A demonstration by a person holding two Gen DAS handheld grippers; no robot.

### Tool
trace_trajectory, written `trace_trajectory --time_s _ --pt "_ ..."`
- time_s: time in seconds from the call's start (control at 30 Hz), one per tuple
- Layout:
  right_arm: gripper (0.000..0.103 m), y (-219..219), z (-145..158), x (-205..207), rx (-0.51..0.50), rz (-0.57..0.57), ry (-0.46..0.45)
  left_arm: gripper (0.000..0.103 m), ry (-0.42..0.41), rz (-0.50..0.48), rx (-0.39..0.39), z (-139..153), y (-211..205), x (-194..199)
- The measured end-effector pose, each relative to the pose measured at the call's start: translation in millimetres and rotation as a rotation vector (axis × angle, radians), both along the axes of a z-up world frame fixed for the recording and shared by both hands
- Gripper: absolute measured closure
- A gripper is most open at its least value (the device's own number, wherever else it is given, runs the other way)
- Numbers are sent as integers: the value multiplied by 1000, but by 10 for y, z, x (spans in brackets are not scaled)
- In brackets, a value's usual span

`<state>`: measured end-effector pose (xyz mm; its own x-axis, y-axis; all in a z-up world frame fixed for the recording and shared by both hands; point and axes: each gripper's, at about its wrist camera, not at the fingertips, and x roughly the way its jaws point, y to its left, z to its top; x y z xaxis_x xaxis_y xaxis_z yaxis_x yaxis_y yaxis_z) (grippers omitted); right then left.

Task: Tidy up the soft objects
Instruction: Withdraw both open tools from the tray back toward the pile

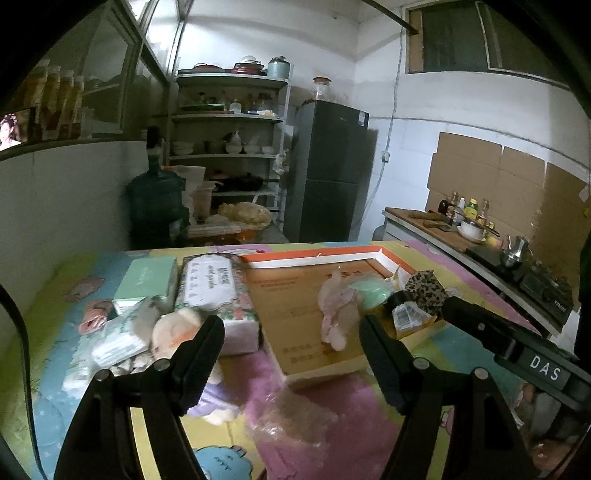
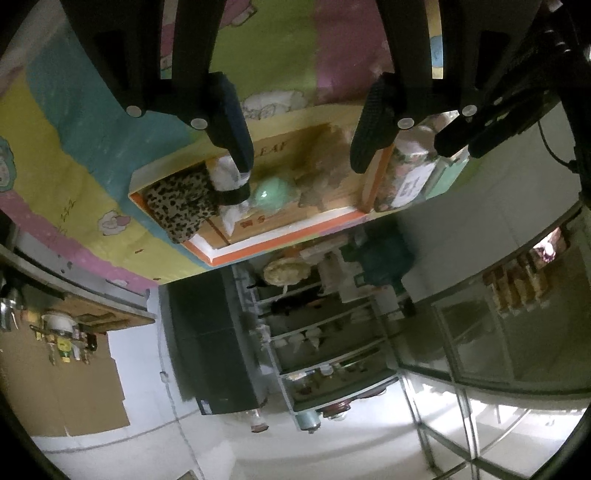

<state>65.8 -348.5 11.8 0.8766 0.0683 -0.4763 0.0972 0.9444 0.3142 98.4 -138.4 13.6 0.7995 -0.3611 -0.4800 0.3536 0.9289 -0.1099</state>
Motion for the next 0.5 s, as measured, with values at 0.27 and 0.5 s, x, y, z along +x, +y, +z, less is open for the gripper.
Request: trace_trajectory --time_s 0.27,0.5 --pt "42 259 75 -102 -34 34 -4 28 -21 39 -7 54 260 -110" --pt "41 485 94 -151 -64 73 3 28 -38 121 -33 95 689 -143"
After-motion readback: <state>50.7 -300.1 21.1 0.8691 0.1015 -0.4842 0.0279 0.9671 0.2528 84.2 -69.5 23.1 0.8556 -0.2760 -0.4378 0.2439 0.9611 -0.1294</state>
